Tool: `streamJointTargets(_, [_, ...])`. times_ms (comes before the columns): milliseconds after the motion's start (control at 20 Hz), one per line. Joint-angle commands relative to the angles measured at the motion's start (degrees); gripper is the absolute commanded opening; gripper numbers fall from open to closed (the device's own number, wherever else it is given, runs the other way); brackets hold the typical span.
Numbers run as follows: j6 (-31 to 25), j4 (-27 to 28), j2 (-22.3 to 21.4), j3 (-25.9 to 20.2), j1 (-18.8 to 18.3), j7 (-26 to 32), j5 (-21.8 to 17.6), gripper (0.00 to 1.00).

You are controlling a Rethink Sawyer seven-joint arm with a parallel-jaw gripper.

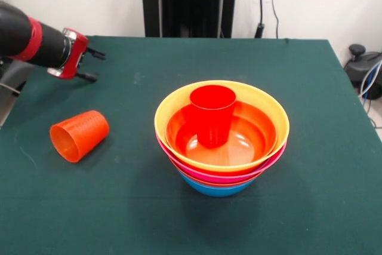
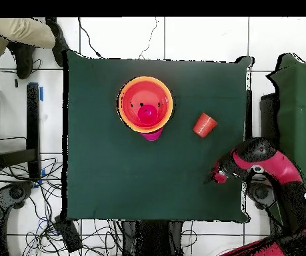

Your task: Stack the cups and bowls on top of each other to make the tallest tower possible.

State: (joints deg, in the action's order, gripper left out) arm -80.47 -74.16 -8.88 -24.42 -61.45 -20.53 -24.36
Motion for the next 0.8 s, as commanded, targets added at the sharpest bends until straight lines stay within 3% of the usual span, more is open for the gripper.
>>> streamJointTargets(50, [46.86, -19.41, 0.23, -14.43, -13.51, 15.56, -11.44, 1.0])
streamJointTargets(200, [50.43, -19.76, -1.62, -15.32, -13.79, 9.27, -15.02, 1.0])
streamJointTargets(450, [54.24, -16.89, -6.22, -10.4, -7.84, -4.6, -22.0, 1.0])
streamJointTargets(500, [52.79, -17.12, -5.25, -12.18, -9.04, -1.63, -20.99, 1.0])
streamJointTargets(800, [42.99, -20.32, 9.84, -28.66, -25.32, 26.61, -12.76, 1.0])
